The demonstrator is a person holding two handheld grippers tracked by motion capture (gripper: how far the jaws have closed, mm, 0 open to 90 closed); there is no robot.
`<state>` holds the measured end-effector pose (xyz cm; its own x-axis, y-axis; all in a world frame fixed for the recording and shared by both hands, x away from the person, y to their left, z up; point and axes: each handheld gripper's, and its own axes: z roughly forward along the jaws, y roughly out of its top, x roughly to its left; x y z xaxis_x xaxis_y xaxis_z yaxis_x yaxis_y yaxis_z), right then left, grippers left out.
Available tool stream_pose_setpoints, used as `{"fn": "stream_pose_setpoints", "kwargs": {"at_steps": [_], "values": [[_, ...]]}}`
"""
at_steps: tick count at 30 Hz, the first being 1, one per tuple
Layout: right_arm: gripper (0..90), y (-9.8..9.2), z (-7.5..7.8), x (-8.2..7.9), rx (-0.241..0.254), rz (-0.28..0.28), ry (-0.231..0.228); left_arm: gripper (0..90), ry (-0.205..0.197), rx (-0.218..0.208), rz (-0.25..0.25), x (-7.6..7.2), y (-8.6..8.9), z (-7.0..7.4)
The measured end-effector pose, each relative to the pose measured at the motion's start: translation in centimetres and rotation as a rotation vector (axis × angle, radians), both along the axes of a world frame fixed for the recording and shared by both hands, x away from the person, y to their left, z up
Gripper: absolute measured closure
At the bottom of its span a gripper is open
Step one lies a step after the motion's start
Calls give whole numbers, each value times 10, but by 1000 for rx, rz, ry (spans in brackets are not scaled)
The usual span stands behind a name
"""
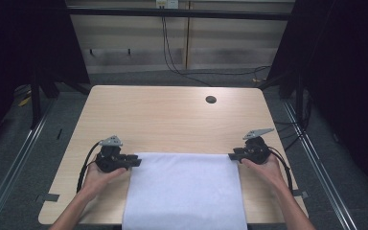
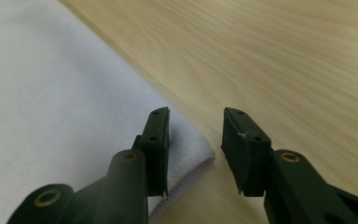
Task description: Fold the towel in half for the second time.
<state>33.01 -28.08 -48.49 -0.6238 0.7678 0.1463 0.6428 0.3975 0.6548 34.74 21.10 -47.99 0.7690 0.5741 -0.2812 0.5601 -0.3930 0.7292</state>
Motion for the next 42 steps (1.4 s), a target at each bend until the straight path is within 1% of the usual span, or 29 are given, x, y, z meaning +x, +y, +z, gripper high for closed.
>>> {"fn": "stream_pose_setpoints", "kwargs": {"at_steps": [1,2,3,4,5,7,8,9,10,11,12,13,15,16,17,18,21,23,25,26,29,31,33,35,36,37,39,40,42], "values": [[615,-1,-2,1,-1,-5,12,696,6,9,3,6,0,0],[607,-1,-4,2,-11,-2,12,701,2,20,1,11,-1,-1],[598,0,-5,2,-35,-5,16,705,-16,4,18,13,0,-2],[587,1,-6,2,-34,6,14,711,-11,-23,22,16,1,-4],[571,2,-8,2,-46,6,11,705,-14,-9,22,17,1,-6],[571,2,-11,2,-34,20,5,680,1,18,10,22,1,-7],[570,2,-11,1,-20,20,8,677,-4,25,16,26,1,-8],[575,3,-12,2,-20,22,-1,676,-23,24,38,28,2,-8],[599,5,-13,1,-14,32,-8,671,-27,14,49,31,3,-9],[646,7,-12,0,-28,37,-10,670,-21,8,52,34,3,-11],[663,8,-12,-1,-29,44,-7,662,-12,7,56,35,4,-14],[688,10,-11,-2,-43,48,-17,647,-9,10,54,36,3,-16],[766,9,-12,-4,-16,44,0,626,-5,26,45,35,3,-19],[783,9,-12,-3,-2,45,7,613,-5,35,40,35,1,-20],[810,8,-12,-3,-3,41,17,601,-11,42,36,35,1,-21],[827,7,-13,-3,15,41,24,588,-10,42,42,36,0,-21],[849,6,-13,-3,35,30,38,539,-5,24,47,38,3,-21],[858,5,-14,-2,51,30,42,537,-8,30,46,39,1,-22],[860,3,-15,-2,65,24,50,536,12,34,23,40,-1,-24],[860,3,-15,-2,64,25,49,537,13,37,13,40,-3,-24],[860,3,-15,-2,66,30,44,541,22,24,-16,38,-5,-23],[859,3,-15,-2,65,32,45,537,38,11,-33,36,-6,-22],[859,2,-16,-1,75,32,49,527,30,-1,-43,32,-6,-18],[859,2,-16,-1,73,34,44,526,18,26,-51,29,-7,-15],[858,2,-16,-2,66,32,42,525,-7,42,-49,26,-8,-15],[858,2,-16,-2,65,31,41,531,-45,88,-41,24,-10,-15],[857,3,-15,-2,65,31,42,512,-25,92,-41,24,-12,-16],[857,3,-15,-2,61,30,42,505,-11,103,-41,24,-11,-17],[856,4,-15,-2,60,30,39,498,-9,116,-43,23,-11,-19]]}}
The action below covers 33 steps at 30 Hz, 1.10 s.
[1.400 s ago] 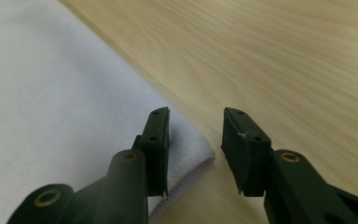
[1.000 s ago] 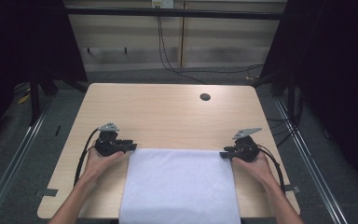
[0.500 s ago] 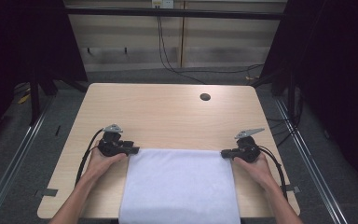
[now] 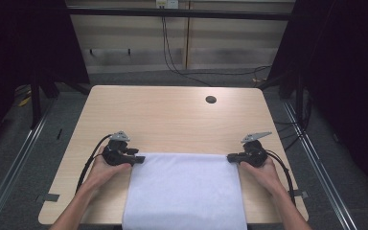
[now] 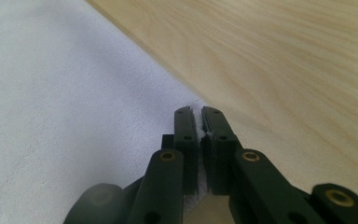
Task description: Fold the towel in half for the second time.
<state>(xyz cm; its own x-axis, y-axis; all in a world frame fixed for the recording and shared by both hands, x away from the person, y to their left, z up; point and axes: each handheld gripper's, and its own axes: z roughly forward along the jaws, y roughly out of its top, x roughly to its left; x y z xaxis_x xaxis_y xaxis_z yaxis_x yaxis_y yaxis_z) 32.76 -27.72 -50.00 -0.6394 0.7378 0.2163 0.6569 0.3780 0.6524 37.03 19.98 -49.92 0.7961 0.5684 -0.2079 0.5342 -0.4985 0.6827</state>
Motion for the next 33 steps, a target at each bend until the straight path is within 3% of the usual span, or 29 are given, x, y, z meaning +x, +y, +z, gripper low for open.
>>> {"fn": "stream_pose_setpoints", "kwargs": {"at_steps": [3,7,9,14,16,19,23,26,33], "values": [[856,0,0,0,-1,3,0,529,0,4,8,-1,1,0],[856,-1,0,1,5,3,7,780,29,-24,-36,-3,5,-2],[859,-1,0,1,7,0,14,821,52,-39,-33,-2,6,-2],[864,-7,5,1,20,-8,14,830,42,-103,-10,0,10,4],[865,-12,11,2,55,-27,-5,831,19,-141,9,2,12,11],[866,-15,23,0,84,-54,-46,831,-18,-148,29,3,12,19],[869,-18,38,4,119,-76,-92,831,-42,-201,47,6,15,31],[870,-20,47,12,147,-81,-107,831,-50,-205,53,11,17,38],[869,-17,67,28,143,-72,-145,831,-53,-260,72,24,21,49]]}}
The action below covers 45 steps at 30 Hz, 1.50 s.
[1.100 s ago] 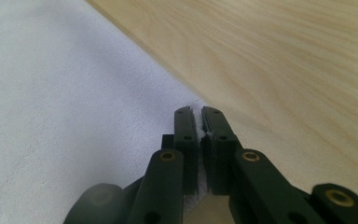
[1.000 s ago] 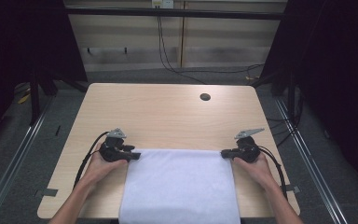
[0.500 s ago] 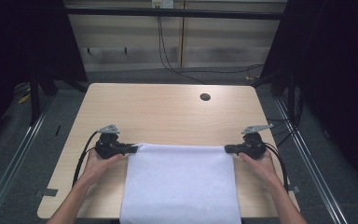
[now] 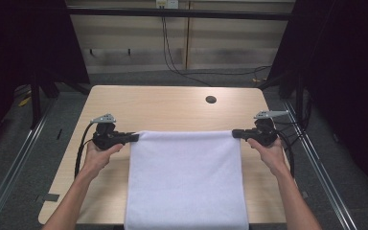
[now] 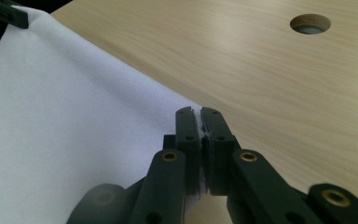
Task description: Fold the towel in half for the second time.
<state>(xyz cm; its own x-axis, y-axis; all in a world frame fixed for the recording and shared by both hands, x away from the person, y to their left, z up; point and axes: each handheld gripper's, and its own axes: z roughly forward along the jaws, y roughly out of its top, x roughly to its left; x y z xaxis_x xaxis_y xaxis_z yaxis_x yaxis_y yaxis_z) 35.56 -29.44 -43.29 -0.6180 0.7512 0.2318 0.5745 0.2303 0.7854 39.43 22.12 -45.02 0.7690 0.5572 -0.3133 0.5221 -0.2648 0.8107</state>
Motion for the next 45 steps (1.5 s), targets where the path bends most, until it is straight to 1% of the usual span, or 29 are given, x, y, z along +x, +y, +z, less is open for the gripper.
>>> {"fn": "stream_pose_setpoints", "kwargs": {"at_steps": [1,2,3,4,8,9,12,16,19,20,21,22,23,24,25,27,29,30,32,33,34,35,36,38,39,41,42,43,45], "values": [[869,0,1,2,2,-4,0,831,-7,-10,8,1,1,1],[869,-1,2,3,3,-5,-5,831,-18,-7,17,1,0,1],[870,-1,3,4,9,-10,-3,832,-18,-6,19,2,0,2],[870,0,4,6,9,-10,-14,832,-23,0,22,3,-1,4],[870,1,12,14,0,-20,-28,834,-53,8,43,12,-3,19],[870,0,14,16,4,-26,-31,834,-66,7,54,15,-4,26],[871,-1,24,24,4,-42,-52,835,-95,-10,63,23,-6,40],[873,-1,38,32,-8,-63,-79,835,-124,-19,80,32,-8,52],[874,0,49,37,-12,-74,-106,836,-147,-58,95,35,-6,62],[874,1,52,37,-8,-78,-121,836,-150,-58,99,34,-6,63],[874,1,55,36,-6,-81,-139,834,-164,-64,95,32,-4,67],[874,3,61,33,-10,-88,-177,834,-172,-80,92,28,-3,69],[875,4,64,31,1,-87,-197,835,-185,-93,82,22,-2,73],[875,4,68,26,27,-79,-213,835,-197,-75,89,16,-2,76],[875,5,70,23,22,-67,-222,835,-211,-59,71,7,-1,77],[874,6,73,12,9,-41,-228,835,-229,-44,62,-5,2,78],[874,5,72,1,1,-16,-219,834,-211,-61,37,-17,5,76],[874,4,72,-4,-7,0,-209,834,-213,-51,29,-21,6,74],[874,4,70,-17,-9,29,-196,835,-206,-39,1,-39,10,68],[874,4,66,-26,-12,47,-185,834,-198,-49,-2,-44,11,65],[874,4,64,-32,-16,51,-180,834,-180,-59,-4,-50,13,60],[873,4,59,-39,-6,61,-169,835,-160,-30,-12,-58,14,52],[873,3,53,-49,7,72,-166,835,-151,-10,-20,-62,15,47],[873,3,43,-63,34,86,-152,834,-124,-29,-35,-75,18,35],[872,3,36,-71,36,91,-142,834,-109,-31,-43,-80,19,29],[872,6,24,-86,7,110,-120,833,-95,-5,-58,-90,20,21],[871,6,18,-93,11,120,-109,832,-90,5,-66,-94,20,19],[871,6,14,-98,6,124,-101,832,-72,23,-83,-99,20,14],[865,7,4,-109,-8,132,-77,831,-48,73,-106,-109,18,6]]}}
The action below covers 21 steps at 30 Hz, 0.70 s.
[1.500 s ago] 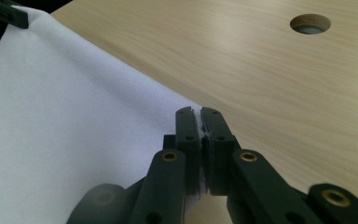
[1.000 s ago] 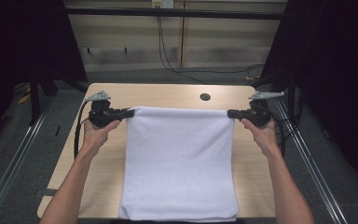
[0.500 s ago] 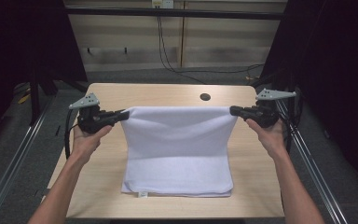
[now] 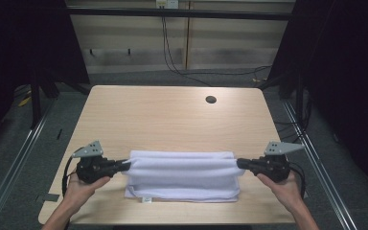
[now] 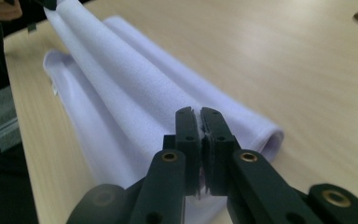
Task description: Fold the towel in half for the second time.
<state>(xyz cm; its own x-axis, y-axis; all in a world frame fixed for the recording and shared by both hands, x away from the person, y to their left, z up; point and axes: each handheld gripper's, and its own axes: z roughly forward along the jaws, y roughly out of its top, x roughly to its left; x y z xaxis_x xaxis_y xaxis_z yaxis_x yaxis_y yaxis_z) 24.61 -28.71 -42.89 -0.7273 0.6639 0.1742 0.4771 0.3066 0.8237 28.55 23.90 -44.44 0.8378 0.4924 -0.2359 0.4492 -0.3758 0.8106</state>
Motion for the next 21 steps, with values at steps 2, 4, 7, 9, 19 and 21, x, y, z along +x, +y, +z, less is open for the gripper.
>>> {"fn": "stream_pose_setpoints", "kwargs": {"at_steps": [2,4,7,9,19,21], "values": [[854,1,-5,-8,-45,14,14,828,22,22,-18,-8,-1,-11],[840,0,-13,-15,-27,25,59,823,31,49,-31,-16,-3,-20],[809,2,-31,-25,-66,43,121,810,33,64,-54,-25,-4,-27],[774,0,-38,-30,-63,72,145,792,36,65,-75,-33,-3,-26],[585,-11,-35,-47,97,45,110,573,-2,-57,-50,-50,13,-11],[545,-14,-32,-43,90,-31,55,527,6,-76,13,-38,13,-10]]}}
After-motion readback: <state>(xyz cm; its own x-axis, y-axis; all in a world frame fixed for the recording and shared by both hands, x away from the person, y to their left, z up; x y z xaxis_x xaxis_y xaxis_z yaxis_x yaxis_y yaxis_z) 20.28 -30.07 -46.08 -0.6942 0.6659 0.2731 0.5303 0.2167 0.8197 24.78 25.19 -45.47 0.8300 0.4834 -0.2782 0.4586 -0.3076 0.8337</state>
